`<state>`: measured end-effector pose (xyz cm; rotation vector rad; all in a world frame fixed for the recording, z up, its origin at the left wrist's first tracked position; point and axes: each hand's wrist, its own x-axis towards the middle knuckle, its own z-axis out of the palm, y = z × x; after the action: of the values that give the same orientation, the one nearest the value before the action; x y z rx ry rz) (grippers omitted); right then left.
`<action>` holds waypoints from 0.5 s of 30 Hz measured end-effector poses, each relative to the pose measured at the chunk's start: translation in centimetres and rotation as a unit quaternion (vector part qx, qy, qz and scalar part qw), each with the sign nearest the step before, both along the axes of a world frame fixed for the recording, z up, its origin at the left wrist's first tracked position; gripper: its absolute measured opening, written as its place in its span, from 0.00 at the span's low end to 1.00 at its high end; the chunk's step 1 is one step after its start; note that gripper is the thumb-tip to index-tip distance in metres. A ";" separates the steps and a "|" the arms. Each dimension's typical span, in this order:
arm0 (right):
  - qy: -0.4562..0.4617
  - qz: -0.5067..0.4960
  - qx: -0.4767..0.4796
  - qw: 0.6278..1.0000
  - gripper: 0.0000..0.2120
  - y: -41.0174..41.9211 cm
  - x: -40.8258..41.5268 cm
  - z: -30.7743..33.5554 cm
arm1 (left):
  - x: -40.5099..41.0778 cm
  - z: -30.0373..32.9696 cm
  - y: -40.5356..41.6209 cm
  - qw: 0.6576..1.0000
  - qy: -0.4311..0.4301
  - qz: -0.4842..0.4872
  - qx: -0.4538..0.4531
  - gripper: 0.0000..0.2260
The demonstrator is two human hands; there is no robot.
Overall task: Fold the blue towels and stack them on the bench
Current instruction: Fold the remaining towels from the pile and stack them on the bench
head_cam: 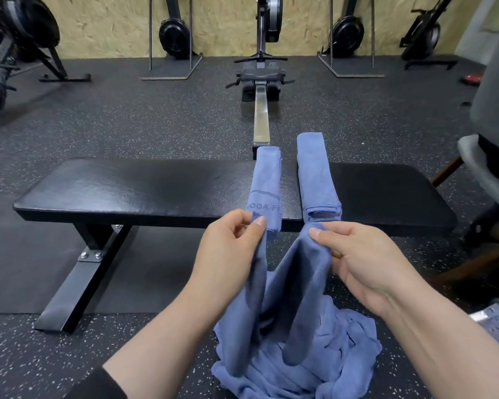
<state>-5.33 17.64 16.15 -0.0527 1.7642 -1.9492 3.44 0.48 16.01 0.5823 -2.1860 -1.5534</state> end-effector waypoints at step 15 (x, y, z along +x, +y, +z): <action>0.016 0.056 -0.018 0.998 0.12 -1.3 2.2 0.0 | 0.3 -0.7 3.0 0.987 0.026 -0.050 -0.147 0.06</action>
<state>-3.16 16.35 16.14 -0.1926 1.7090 -1.9083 3.75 3.47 15.26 0.3411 -2.3761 -1.2402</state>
